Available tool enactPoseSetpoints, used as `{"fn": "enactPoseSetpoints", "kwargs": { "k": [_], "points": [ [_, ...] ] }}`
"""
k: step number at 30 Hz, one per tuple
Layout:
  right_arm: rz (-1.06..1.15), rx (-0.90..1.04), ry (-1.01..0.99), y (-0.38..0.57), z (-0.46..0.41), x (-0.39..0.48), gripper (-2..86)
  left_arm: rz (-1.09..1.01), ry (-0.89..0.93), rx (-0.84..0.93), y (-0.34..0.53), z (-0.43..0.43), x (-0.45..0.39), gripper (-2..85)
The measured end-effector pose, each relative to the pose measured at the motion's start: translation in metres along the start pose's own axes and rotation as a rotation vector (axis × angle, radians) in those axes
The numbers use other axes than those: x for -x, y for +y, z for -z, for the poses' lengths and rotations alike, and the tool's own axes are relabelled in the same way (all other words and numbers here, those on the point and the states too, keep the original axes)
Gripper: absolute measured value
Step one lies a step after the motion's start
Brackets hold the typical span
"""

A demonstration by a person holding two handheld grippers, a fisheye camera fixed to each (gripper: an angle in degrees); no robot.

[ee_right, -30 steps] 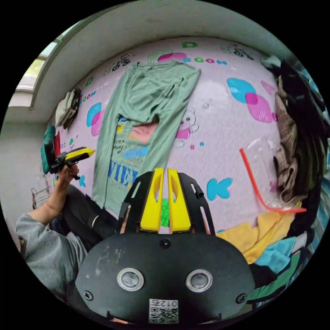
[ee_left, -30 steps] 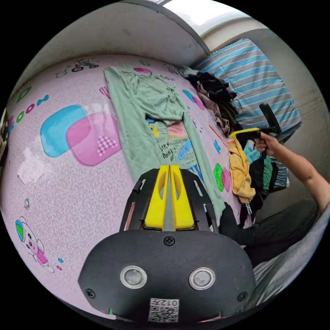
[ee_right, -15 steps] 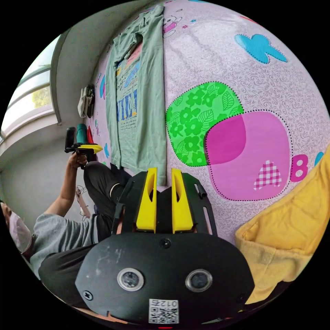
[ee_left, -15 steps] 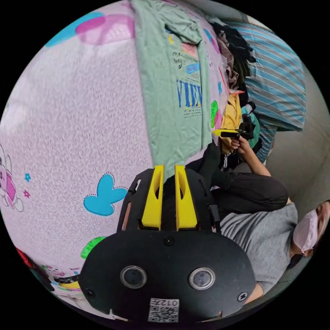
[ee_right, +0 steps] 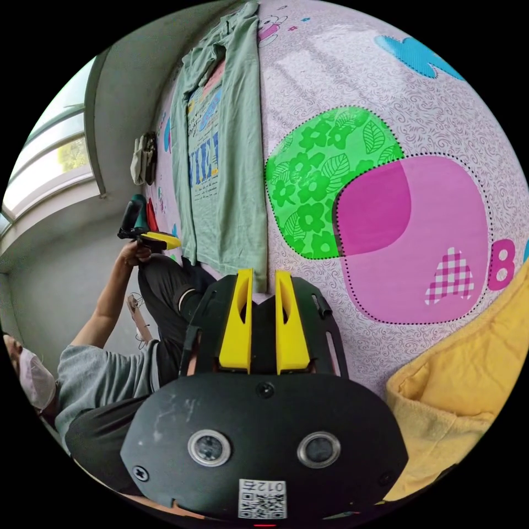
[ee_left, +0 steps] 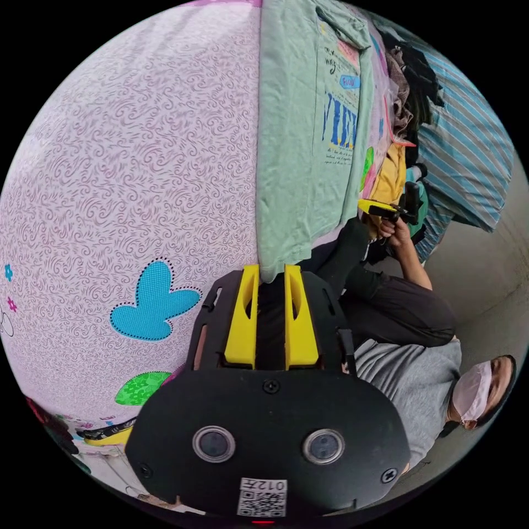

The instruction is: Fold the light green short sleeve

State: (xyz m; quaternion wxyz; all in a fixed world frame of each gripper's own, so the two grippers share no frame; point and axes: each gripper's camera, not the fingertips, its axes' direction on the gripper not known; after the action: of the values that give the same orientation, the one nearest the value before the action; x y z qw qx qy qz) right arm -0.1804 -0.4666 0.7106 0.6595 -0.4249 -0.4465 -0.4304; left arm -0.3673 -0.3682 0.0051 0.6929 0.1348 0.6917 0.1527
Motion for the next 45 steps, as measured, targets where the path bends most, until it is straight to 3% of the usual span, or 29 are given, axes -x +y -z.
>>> {"fn": "enactPoseSetpoints", "kwargs": {
  "k": [17,28,45],
  "points": [
    [0.015,0.009,-0.051,0.031,-0.07,-0.044,6.8,-0.022,0.044,0.054,-0.003,-0.032,0.004,4.3],
    [0.027,-0.018,-0.107,0.062,-0.094,-0.075,0.5,-0.034,0.034,0.049,0.022,-0.056,0.001,1.5],
    [0.193,-0.13,-0.325,0.129,-0.054,-0.099,-0.3,-0.219,0.198,-0.272,0.155,-0.066,-0.042,1.2]
  ]
}}
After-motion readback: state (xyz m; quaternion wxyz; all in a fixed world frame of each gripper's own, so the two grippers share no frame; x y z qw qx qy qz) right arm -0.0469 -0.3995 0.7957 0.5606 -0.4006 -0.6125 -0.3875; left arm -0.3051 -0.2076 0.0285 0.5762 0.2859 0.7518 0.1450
